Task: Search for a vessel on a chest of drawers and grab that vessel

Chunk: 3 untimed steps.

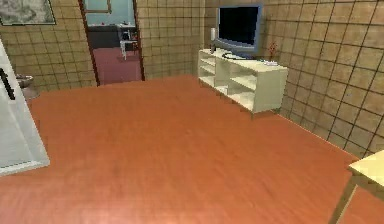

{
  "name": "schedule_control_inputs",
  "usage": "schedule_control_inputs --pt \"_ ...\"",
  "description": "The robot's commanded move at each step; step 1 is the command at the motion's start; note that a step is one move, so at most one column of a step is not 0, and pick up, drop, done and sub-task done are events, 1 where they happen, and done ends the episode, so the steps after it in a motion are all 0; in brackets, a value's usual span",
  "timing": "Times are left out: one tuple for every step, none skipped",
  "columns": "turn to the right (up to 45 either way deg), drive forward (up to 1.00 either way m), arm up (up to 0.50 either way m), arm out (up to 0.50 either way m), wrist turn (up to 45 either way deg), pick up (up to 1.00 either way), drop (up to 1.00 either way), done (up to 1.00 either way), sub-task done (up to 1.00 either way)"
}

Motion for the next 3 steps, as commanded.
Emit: schedule_control_inputs --pt "-21.0 0.0 0.0 0.0 0.0 0.0 0.0 0.0 0.0" --pt "0.0 0.75 0.0 0.0 0.0 0.0 0.0 0.0 0.0" --pt "-45.0 0.0 0.0 0.0 0.0 0.0 0.0 0.0 0.0"
